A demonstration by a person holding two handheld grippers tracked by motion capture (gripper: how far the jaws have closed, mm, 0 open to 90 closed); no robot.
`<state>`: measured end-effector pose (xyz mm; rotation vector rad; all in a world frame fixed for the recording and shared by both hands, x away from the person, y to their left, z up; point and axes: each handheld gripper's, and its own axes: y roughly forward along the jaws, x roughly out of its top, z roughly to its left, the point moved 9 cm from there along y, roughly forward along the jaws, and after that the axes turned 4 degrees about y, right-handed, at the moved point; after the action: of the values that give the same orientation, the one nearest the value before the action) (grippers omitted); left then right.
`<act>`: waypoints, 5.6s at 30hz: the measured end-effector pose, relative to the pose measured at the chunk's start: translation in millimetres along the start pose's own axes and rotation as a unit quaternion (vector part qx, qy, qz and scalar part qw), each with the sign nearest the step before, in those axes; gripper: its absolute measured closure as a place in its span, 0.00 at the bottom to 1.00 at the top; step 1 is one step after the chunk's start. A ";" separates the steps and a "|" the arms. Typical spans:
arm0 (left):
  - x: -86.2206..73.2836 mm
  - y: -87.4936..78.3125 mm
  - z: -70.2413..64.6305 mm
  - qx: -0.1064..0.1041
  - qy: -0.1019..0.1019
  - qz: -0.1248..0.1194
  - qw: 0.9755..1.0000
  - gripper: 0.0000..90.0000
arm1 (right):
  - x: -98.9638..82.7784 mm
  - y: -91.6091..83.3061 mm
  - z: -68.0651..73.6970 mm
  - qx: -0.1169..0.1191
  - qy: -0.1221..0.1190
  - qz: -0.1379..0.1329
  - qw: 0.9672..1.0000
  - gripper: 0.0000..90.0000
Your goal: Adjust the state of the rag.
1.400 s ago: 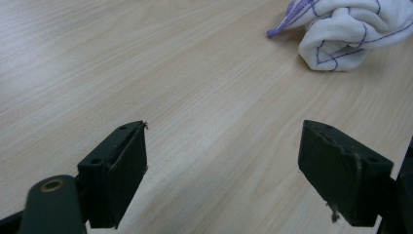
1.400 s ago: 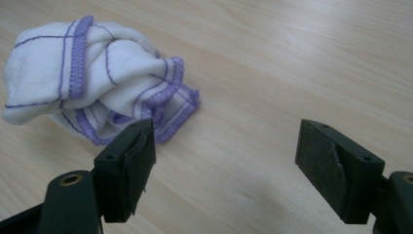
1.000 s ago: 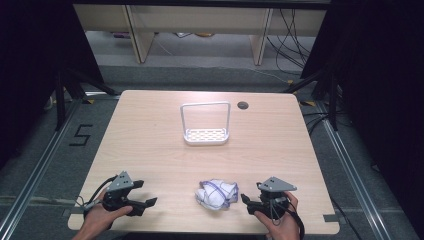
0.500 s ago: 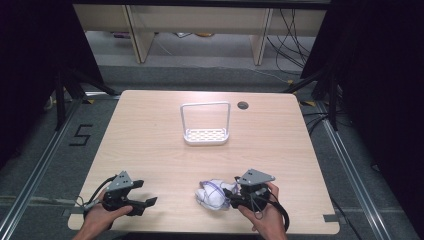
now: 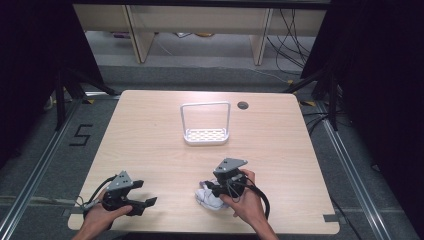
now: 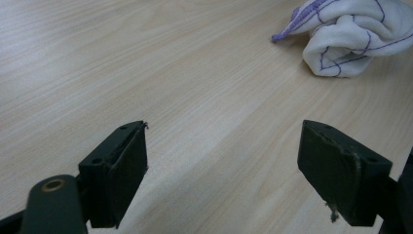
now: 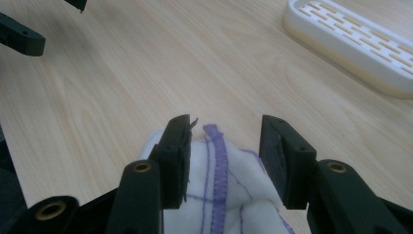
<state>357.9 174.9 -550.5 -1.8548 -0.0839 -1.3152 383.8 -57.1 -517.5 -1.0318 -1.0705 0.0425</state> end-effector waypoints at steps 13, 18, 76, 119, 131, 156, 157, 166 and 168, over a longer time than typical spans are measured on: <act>-0.2 0.3 -0.3 -0.002 -0.002 -0.001 1.000 0.20 | -1.1 31.5 6.1 0.027 -0.016 0.039 0.999 0.86; -0.2 -0.2 -0.2 -0.003 0.000 0.001 1.000 0.20 | 1.8 24.0 9.1 0.038 -0.035 0.029 0.998 0.99; 36.9 37.6 19.0 0.000 -0.012 -0.009 1.000 0.21 | -20.9 -57.4 -95.8 -0.016 0.064 -0.033 0.997 1.00; 45.7 97.4 8.8 -0.035 0.094 0.061 0.993 0.96 | -58.0 -27.4 -118.4 -0.067 0.103 0.038 0.992 0.74; 51.5 94.7 7.9 -0.032 0.081 0.041 0.995 0.96 | -57.5 -0.7 -114.0 -0.059 0.110 0.076 0.989 0.93; 127.3 -34.8 -24.6 -0.058 0.099 -0.104 0.988 0.97 | 35.0 -152.2 -49.2 -0.049 -0.017 -0.147 0.988 1.00; 131.3 -39.6 -27.2 -0.063 0.099 -0.112 0.987 0.97 | 36.6 -155.4 -46.3 -0.047 -0.018 -0.151 0.987 1.00; 155.6 -77.4 -34.5 -0.078 0.096 -0.136 0.983 0.97 | 56.3 -192.5 -21.1 -0.032 -0.032 -0.190 0.981 1.00; 162.2 -87.8 -37.8 -0.084 0.095 -0.149 0.981 0.97 | 59.3 -200.8 -16.2 -0.027 -0.033 -0.194 0.980 1.00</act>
<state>359.1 143.4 -364.9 -1.8989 -0.1585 -1.7473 340.7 -151.3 -334.8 -0.8580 -1.3232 -0.2711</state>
